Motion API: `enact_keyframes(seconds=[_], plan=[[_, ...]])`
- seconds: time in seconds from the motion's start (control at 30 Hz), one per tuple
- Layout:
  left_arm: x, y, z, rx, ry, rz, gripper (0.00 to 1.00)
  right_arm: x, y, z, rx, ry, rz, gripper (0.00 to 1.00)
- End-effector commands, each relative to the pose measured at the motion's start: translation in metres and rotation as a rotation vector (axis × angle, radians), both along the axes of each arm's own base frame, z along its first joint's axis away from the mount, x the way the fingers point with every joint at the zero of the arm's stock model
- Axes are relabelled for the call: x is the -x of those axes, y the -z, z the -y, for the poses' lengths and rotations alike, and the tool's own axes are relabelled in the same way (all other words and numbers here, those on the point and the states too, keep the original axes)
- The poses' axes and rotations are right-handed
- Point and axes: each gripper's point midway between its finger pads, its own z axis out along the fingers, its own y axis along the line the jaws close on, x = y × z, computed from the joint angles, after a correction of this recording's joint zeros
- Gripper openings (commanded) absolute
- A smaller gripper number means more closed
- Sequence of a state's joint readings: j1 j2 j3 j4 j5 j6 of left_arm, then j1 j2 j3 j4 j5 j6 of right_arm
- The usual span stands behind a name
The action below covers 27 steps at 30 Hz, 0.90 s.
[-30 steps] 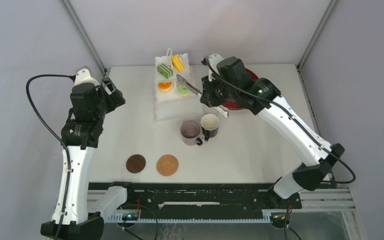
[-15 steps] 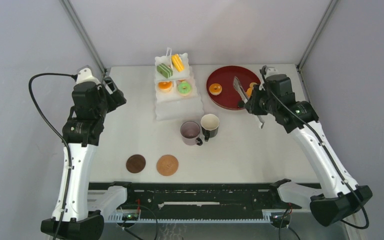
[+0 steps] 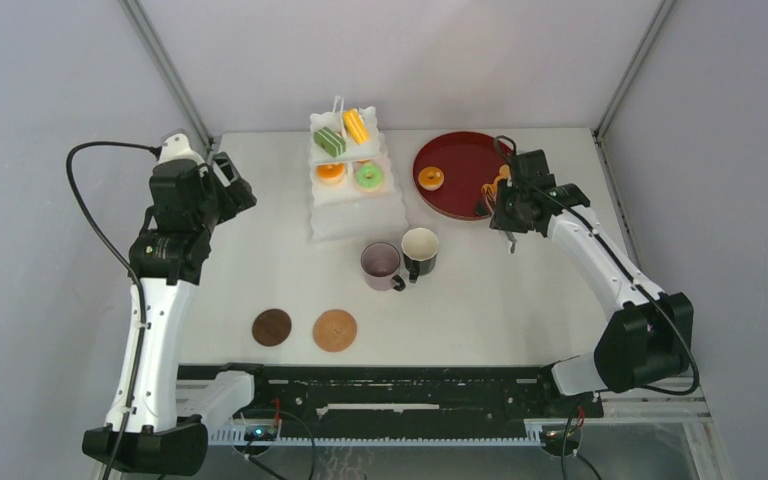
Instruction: Serve the afternoon tea
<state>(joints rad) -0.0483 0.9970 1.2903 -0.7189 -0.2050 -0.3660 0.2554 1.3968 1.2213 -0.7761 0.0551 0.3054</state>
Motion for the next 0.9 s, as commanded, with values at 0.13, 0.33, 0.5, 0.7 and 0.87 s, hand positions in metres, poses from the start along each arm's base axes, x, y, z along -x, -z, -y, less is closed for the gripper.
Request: enact_keyframes(seconds=[0.13, 0.33, 0.5, 0.7, 0.87], plan=[[-0.008, -0.011, 0.004, 0.012, 0.014, 0.046, 0.82, -0.040, 0.003, 0.010, 0.032, 0.081, 0.065, 0.34], [-0.009, -0.011, 0.003, 0.005, 0.010, 0.044, 0.83, -0.056, 0.011, 0.009, 0.032, 0.100, 0.083, 0.32], [-0.010, -0.010, 0.002, 0.000, 0.005, 0.040, 0.82, -0.076, 0.021, 0.004, 0.012, 0.106, 0.075, 0.30], [-0.010, -0.008, -0.001, -0.011, -0.005, 0.034, 0.82, -0.100, 0.032, -0.012, -0.032, 0.071, 0.045, 0.29], [-0.011, -0.009, -0.001, -0.009, -0.007, 0.033, 0.82, -0.118, 0.013, -0.023, -0.042, 0.028, 0.074, 0.28]])
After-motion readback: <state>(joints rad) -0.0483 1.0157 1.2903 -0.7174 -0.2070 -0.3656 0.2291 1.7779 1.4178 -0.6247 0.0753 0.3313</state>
